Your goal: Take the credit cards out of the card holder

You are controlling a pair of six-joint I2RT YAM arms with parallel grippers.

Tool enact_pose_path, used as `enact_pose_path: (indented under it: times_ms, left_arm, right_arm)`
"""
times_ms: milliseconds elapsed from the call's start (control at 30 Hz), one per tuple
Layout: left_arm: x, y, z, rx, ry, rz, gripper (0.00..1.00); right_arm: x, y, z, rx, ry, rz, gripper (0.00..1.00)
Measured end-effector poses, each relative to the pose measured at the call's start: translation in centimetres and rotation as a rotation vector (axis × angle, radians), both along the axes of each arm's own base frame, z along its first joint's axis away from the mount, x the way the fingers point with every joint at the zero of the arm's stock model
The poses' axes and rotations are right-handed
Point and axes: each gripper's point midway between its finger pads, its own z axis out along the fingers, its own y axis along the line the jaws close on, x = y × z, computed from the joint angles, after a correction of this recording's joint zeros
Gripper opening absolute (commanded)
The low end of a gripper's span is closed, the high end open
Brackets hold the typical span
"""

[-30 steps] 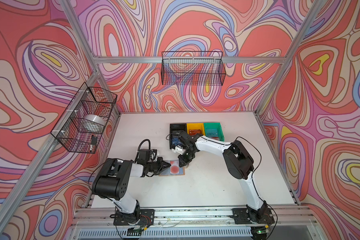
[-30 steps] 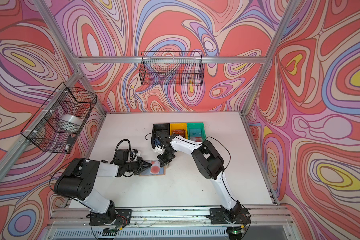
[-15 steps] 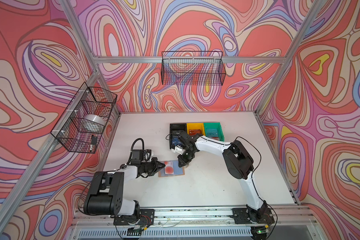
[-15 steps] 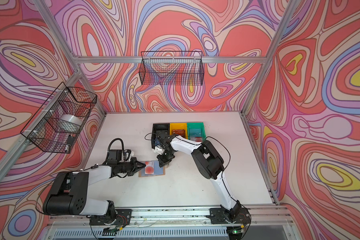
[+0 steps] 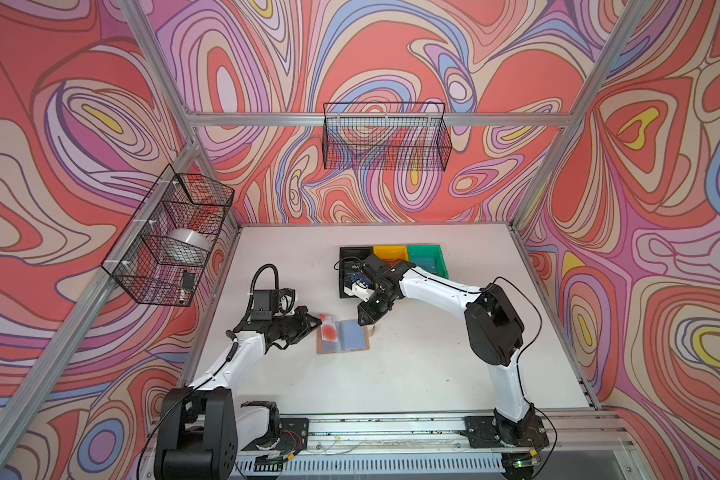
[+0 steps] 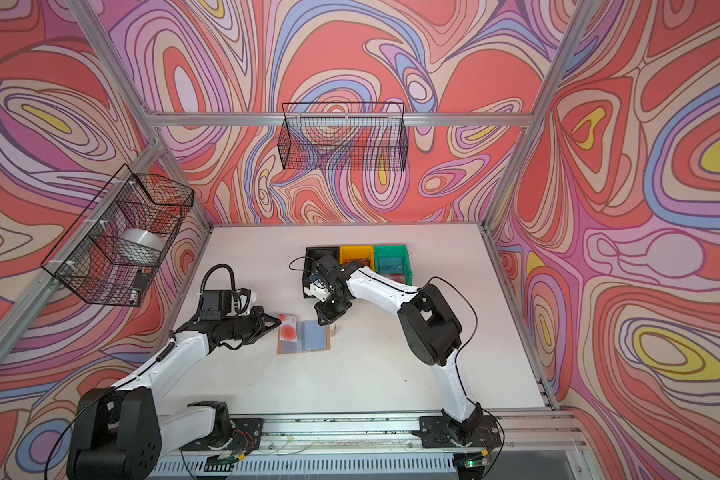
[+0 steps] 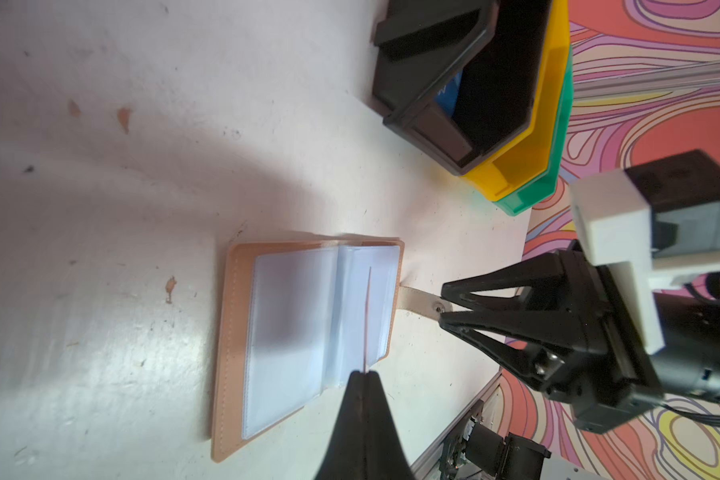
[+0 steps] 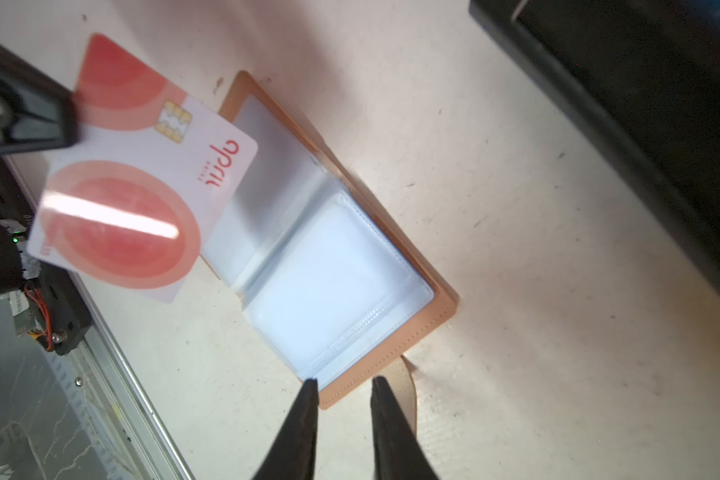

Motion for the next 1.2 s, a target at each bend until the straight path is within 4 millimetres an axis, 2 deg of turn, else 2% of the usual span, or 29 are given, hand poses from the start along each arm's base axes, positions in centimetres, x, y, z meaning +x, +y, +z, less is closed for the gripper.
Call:
enact_pose_path:
  times_ms: [133,200,467,767,1100,1200]
  left_arm:
    - [0.1,-0.2,1.3,-0.022,-0.047,-0.008,0.00]
    - [0.5,-0.8,2.3,-0.076,-0.098,-0.015,0.00]
    - [1.4,-2.4,3.7,-0.289,-0.200,-0.010,0.00]
    - [2.7,-3.2,7.3,-0.352,-0.344,-0.030,0.00]
    - [3.5,-4.3,7.0,-0.399,-0.353,-0.040,0.00]
    - [3.6,-4.3,6.7,-0.409,-0.354,-0.030,0.00]
  right_arm:
    - [0.3,0.5,1.9,0.052,-0.002,-0.005,0.34]
    - [0.4,0.5,2.5,0.095,0.041,-0.015,0.37]
    - [1.6,-0.4,4.7,0.270,0.197,-0.073,0.40]
    - [0.9,0.9,6.5,0.398,0.288,-0.036,0.41]
    - [0.8,2.0,6.9,0.480,0.342,-0.013,0.42]
    - [0.9,2.4,7.0,0.502,0.358,-0.009,0.36]
